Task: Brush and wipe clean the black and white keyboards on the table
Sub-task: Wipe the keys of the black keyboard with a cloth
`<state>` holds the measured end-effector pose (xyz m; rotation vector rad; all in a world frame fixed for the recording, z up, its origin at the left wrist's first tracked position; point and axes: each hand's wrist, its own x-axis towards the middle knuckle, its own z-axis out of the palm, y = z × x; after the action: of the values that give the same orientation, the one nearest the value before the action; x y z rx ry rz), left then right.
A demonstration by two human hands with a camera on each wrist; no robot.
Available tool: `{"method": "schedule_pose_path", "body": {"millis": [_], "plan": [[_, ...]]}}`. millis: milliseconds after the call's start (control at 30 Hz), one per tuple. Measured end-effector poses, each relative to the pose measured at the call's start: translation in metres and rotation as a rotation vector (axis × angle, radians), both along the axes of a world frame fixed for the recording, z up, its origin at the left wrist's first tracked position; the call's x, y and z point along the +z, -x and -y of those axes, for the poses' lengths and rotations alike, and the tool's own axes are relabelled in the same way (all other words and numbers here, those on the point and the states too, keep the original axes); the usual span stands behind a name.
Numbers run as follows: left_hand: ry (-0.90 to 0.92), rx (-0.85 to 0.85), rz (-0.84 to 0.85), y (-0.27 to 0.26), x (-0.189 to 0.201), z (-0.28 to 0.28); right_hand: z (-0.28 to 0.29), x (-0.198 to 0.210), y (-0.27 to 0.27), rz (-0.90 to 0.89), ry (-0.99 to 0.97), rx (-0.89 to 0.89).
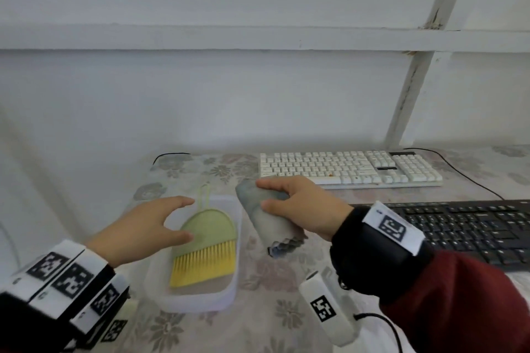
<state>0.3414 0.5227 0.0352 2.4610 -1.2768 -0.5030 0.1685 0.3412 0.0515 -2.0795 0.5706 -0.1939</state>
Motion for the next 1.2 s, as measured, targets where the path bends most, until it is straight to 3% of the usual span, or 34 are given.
{"method": "schedule_pose_path", "body": {"millis": [233, 533, 767, 1000, 1200], "plan": [[0.024, -0.087, -0.205, -0.036, -0.013, 0.022, -0.021, -0.008, -0.028, -0.053, -0.020, -0.034], [0.071, -0.170, -0.220, -0.041, -0.024, 0.029, -0.022, -0.013, -0.027, -0.050, -0.041, -0.088], [0.359, -0.205, -0.337, -0.044, -0.014, 0.016, -0.015, -0.010, -0.028, -0.005, -0.035, -0.147], [0.614, -0.057, -0.407, -0.052, 0.022, -0.003, -0.028, -0.010, -0.043, 0.028, -0.043, -0.160], [0.557, 0.005, -0.335, -0.057, 0.027, -0.013, -0.055, -0.015, -0.062, -0.152, 0.170, 0.005]]}}
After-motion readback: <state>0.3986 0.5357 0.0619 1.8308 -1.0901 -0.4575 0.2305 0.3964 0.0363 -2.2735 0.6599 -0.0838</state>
